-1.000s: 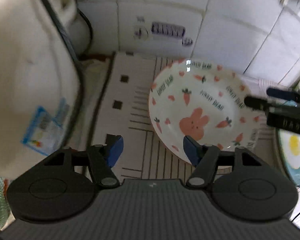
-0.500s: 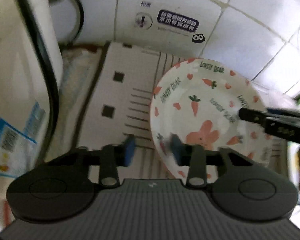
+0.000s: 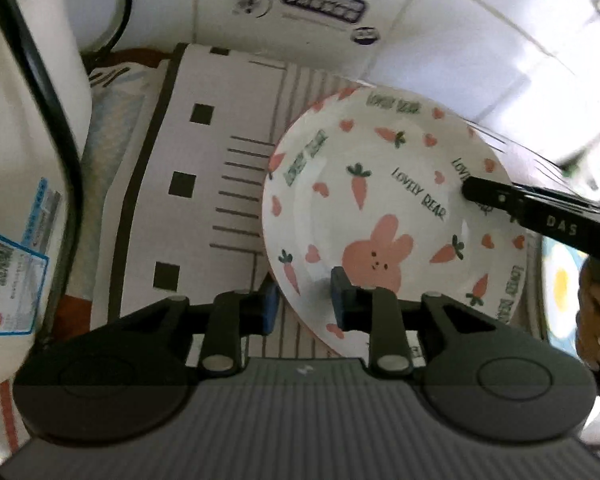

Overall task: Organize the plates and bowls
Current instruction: 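Lift the bunny plate and carry it over the blue egg plate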

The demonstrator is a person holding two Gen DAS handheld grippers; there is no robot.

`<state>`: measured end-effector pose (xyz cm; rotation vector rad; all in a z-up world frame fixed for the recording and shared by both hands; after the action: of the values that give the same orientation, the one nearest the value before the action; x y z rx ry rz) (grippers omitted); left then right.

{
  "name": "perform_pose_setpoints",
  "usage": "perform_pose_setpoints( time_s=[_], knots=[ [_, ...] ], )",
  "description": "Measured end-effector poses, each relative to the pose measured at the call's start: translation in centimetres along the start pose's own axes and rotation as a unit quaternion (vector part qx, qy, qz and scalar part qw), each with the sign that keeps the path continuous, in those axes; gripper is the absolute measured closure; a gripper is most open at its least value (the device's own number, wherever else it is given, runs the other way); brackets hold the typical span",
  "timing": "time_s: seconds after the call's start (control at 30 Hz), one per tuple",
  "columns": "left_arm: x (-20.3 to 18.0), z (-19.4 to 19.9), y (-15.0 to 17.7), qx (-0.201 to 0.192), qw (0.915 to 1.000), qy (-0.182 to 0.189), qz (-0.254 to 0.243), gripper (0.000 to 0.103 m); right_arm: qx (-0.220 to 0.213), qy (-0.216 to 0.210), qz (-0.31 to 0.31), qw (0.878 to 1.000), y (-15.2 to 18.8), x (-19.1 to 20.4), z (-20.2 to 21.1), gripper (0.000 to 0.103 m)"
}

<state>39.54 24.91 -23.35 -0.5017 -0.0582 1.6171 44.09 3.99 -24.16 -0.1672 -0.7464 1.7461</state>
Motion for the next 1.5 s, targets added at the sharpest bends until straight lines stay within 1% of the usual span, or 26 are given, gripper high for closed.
perform_pose_setpoints(
  time_s=[0.1, 0.17, 0.3, 0.43, 0.53, 0.63, 0.83, 0.97, 1.07, 1.23, 1.3, 1.33, 1.4, 1.5],
  knots=[
    [-0.4, 1.8, 0.2, 0.0, 0.9998, 0.016, -0.014, 0.076, -0.012, -0.023, -0.022, 0.999, 0.4, 0.1, 2.4, 0.08],
    [-0.8, 2.9, 0.4, 0.008, 0.9995, 0.025, -0.018, 0.076, -0.022, -0.025, -0.02, 0.999, 0.7, 0.5, 4.2, 0.081],
    [-2.1, 5.2, 0.7, 0.002, 0.9988, 0.031, -0.039, 0.076, -0.047, -0.03, -0.029, 0.998, 1.4, 0.9, 7.8, 0.081],
    [-3.9, 7.2, 0.5, 0.001, 0.9975, 0.036, -0.061, 0.076, -0.071, -0.015, -0.03, 0.997, 2.1, 0.8, 11.3, 0.081],
    [-6.1, 8.3, 0.4, -0.005, 0.9951, 0.039, -0.091, 0.076, -0.082, -0.001, -0.046, 0.996, 2.9, -0.2, 13.9, 0.081],
    [-8.5, 8.7, 0.5, -0.001, 0.9919, 0.05, -0.116, 0.076, -0.093, 0.014, -0.067, 0.993, 4.0, -1.6, 16.3, 0.081],
    [-14.0, 7.1, 1.0, 0.023, 0.984, 0.075, -0.16, 0.076, -0.111, 0.049, -0.112, 0.986, 7.0, -5.3, 20.5, 0.081],
    [-17.4, 5.9, 1.3, 0.041, 0.9767, 0.088, -0.191, 0.076, -0.115, 0.072, -0.141, 0.981, 8.5, -7.9, 21.9, 0.081],
    [-19.4, 5.1, 1.2, 0.047, 0.9724, 0.091, -0.21, 0.076, -0.124, 0.076, -0.165, 0.975, 9.5, -9.7, 22.5, 0.081],
    [-21.7, 2.6, 0.7, 0.068, 0.9669, 0.079, -0.233, 0.076, -0.127, 0.075, -0.203, 0.968, 10.8, -12.1, 21.3, 0.081],
    [-22.0, 1.0, 0.6, 0.075, 0.963, 0.08, -0.246, 0.073, -0.135, 0.059, -0.233, 0.961, 11.4, -13.0, 21.1, 0.081],
    [-22.0, 0.1, 0.5, 0.08, 0.9626, 0.083, -0.245, 0.072, -0.136, 0.056, -0.24, 0.96, 11.5, -13.3, 20.9, 0.081],
    [-21.9, -1.7, 0.4, 0.104, 0.9623, 0.083, -0.237, 0.072, -0.132, 0.062, -0.238, 0.96, 11.4, -13.3, 20.4, 0.081],
    [-21.9, -3.3, 0.7, 0.117, 0.9619, 0.067, -0.238, 0.072, -0.114, 0.073, -0.228, 0.964, 11.2, -13.4, 19.4, 0.081]
  ],
)
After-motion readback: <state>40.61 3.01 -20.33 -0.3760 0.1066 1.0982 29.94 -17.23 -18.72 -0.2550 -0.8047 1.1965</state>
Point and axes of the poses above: each gripper's, at about its wrist camera, not at the fingertips, and z roughly against the way its jaws point, x to its left, y to its underside, the point moved 8 cm from there along -z, roughly the way its jaws point, and after that the axes turned 1 degree about z, right-handed, at the moved point
